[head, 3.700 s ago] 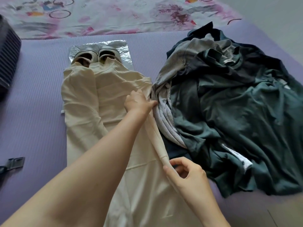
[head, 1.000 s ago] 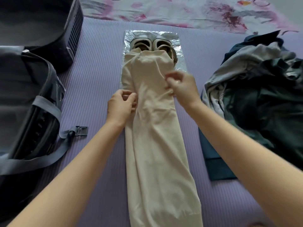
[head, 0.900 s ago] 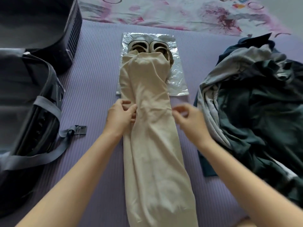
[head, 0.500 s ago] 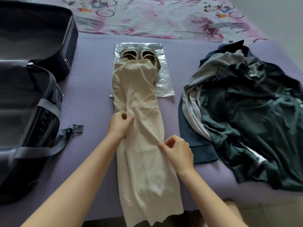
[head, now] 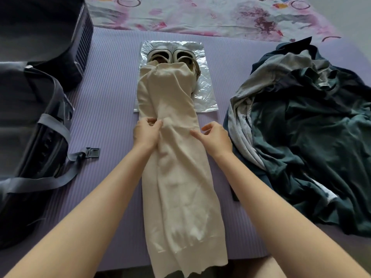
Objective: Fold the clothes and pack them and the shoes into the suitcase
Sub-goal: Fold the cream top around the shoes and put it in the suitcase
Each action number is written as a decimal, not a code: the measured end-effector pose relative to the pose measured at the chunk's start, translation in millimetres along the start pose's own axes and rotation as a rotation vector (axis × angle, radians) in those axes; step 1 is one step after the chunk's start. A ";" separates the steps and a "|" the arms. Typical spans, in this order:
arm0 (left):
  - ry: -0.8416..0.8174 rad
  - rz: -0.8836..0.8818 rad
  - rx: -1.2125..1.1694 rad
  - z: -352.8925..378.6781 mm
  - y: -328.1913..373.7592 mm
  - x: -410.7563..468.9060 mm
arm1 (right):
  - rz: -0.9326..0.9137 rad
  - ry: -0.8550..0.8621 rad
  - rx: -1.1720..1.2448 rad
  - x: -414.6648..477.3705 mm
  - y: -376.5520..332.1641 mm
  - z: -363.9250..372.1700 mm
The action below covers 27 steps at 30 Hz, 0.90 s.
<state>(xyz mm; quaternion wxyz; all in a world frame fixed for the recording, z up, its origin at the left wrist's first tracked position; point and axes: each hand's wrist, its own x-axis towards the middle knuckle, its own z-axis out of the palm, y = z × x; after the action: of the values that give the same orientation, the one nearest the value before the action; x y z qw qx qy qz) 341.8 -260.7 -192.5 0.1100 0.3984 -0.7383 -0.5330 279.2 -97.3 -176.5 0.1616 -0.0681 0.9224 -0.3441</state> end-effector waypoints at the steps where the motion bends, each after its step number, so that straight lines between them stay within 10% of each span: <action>1: 0.005 -0.006 -0.010 1.2 1.6 3.7 | 0.018 -0.018 -0.032 11.5 -5.4 5.6; 14: 0.092 0.208 0.050 2.9 -1.7 -27.4 | -0.118 0.145 0.064 -5.3 18.1 10.8; 27: -0.069 -0.060 0.126 -37.3 -79.7 -229.3 | 0.062 -0.037 -0.149 -204.7 108.2 -12.5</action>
<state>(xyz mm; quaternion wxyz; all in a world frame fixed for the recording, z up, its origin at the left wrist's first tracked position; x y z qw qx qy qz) 552.3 -134.1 -186.9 0.0431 0.4079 -0.7614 -0.5021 465.4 40.4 -187.2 0.1838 -0.0575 0.9439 -0.2682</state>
